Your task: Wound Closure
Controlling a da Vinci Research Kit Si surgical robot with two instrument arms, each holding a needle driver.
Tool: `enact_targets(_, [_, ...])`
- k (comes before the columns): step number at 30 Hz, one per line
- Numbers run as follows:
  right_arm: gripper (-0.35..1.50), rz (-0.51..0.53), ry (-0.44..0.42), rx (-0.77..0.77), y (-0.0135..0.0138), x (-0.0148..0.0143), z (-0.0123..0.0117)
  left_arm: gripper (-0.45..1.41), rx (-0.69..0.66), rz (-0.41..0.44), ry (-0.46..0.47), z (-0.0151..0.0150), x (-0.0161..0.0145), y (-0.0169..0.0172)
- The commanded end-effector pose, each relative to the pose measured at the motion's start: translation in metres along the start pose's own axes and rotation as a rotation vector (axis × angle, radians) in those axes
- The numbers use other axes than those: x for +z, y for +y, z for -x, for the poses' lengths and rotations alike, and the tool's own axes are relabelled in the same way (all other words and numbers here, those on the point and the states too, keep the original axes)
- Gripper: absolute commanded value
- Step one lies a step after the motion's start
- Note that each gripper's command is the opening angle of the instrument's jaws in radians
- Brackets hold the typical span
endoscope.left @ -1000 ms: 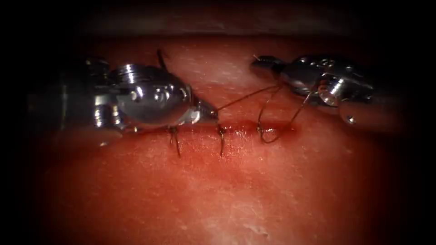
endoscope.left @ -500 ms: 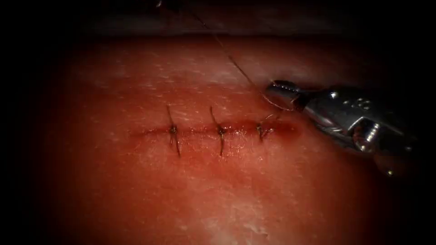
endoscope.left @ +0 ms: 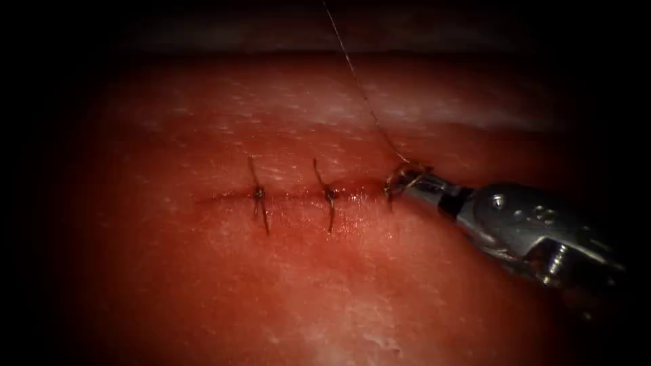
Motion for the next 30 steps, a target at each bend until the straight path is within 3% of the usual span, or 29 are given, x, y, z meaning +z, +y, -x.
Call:
enact_targets(1, [-0.35,-0.015,-0.005,-0.002,-0.0006,0.0008,0.0005,-0.35,0.002,-0.009,0.006,-0.0008,0.0,-0.0009])
enact_targets(9, [-0.35,-0.059,-0.042,-0.026,-0.0026,0.0005,0.0024,-0.35,-0.012,-0.039,-0.005,-0.0011,-0.0009,-0.005])
enact_targets(18, [-0.35,-0.079,-0.069,-0.043,-0.0032,0.0003,0.0036,-0.35,-0.002,-0.066,-0.013,-0.0023,-0.0019,-0.0064])
enact_targets(30, [-0.35,-0.125,-0.101,-0.082,-0.005,0.0001,0.0065,-0.35,0.021,-0.158,-0.044,-0.0059,-0.0054,-0.0112])
